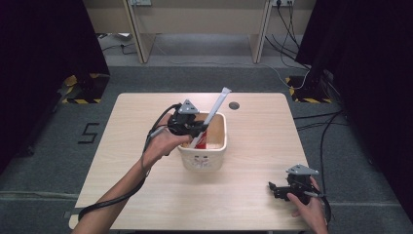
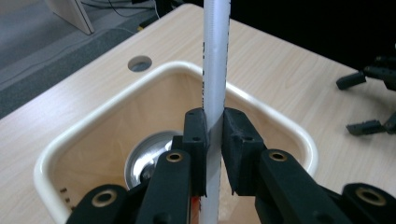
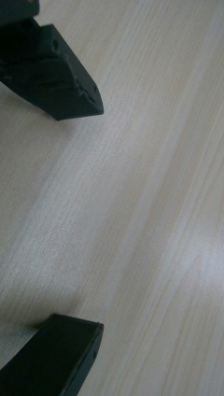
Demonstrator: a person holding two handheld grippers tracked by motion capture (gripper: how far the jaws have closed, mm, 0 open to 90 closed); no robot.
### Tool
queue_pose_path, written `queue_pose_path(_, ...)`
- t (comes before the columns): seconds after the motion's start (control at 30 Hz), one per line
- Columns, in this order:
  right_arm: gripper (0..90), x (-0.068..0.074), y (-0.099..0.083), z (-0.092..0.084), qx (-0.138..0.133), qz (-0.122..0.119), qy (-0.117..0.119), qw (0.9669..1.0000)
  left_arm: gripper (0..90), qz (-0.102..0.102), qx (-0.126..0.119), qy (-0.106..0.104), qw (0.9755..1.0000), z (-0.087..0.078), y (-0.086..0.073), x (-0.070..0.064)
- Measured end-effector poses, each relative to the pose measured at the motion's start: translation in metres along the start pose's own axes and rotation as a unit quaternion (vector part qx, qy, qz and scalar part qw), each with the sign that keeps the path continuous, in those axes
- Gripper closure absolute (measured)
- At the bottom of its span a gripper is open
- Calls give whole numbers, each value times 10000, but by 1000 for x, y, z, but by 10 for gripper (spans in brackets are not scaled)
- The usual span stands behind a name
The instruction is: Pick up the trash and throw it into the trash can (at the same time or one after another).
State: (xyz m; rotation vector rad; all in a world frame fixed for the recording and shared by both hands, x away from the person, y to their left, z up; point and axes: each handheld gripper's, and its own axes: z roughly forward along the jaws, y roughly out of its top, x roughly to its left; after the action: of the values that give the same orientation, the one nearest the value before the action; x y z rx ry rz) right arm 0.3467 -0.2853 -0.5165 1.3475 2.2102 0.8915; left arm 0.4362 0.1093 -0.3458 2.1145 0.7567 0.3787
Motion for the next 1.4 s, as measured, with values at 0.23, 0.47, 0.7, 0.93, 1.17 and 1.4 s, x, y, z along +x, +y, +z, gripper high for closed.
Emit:
queue_pose_path(0.23, 1, 0, 0, 0, -3, -6, -3, 10000, 531, -32, -13, 41, 10000, -11, -8, 2)
queue_pose_path(0.47, 1, 0, 0, 0, -3, -6, -3, 10000, 425, -71, 19, -11, 10000, -18, -13, -2)
queue_pose_path(0.7, 1, 0, 0, 0, -4, -4, -3, 10000, 314, -195, 66, 78, 9998, -33, -24, -2)
queue_pose_path(0.93, 1, 0, 0, 0, -1, 6, 0, 10000, 265, -285, -2, 159, 9995, -50, -41, -1)
queue_pose_path(1.17, 1, 0, 0, 0, -2, -3, -1, 10000, 244, -399, 14, 236, 9989, -61, -62, 6)
queue_pose_path(1.4, 2, 0, 0, 0, -1, -10, -3, 10000, 196, -559, -106, 351, 9978, -67, -89, 10)
